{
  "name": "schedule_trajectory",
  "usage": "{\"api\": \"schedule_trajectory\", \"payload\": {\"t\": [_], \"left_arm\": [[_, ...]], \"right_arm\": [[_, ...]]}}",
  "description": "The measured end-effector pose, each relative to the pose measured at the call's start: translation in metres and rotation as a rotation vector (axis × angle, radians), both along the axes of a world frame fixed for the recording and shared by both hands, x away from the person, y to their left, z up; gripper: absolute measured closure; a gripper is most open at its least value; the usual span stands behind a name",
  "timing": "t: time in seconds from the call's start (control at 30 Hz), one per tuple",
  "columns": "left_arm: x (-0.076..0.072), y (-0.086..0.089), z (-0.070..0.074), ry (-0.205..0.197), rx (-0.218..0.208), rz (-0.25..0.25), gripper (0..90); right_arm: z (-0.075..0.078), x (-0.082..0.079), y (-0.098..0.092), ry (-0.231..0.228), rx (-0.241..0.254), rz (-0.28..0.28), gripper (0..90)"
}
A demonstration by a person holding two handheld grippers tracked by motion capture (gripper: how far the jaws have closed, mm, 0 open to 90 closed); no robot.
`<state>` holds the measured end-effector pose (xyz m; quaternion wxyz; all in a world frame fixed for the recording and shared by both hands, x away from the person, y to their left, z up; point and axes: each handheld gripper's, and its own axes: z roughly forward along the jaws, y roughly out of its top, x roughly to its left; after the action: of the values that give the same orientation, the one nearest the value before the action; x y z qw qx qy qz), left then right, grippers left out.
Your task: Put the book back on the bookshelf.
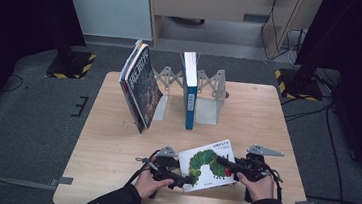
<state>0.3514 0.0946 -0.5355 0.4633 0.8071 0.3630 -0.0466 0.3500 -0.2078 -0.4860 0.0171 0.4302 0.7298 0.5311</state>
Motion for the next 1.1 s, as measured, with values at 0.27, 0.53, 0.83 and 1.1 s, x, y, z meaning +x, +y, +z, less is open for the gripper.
{"api": "schedule_trajectory", "payload": {"t": [0.27,0.53,0.83,1.1], "left_arm": [[0.000,0.000,0.000,-0.009,0.007,0.000,10.8],[-0.001,0.000,0.000,-0.019,0.018,0.005,12.0],[-0.002,0.000,0.000,-0.054,0.048,0.023,18.1],[-0.002,-0.001,0.000,-0.065,0.052,0.015,19.4]], "right_arm": [[-0.011,0.002,0.008,-0.015,-0.133,-0.020,55.1],[-0.018,0.004,0.014,0.006,-0.200,-0.038,39.7],[-0.021,0.004,0.018,-0.003,-0.233,-0.069,29.0],[-0.022,0.005,0.018,0.000,-0.256,-0.084,26.1]]}}
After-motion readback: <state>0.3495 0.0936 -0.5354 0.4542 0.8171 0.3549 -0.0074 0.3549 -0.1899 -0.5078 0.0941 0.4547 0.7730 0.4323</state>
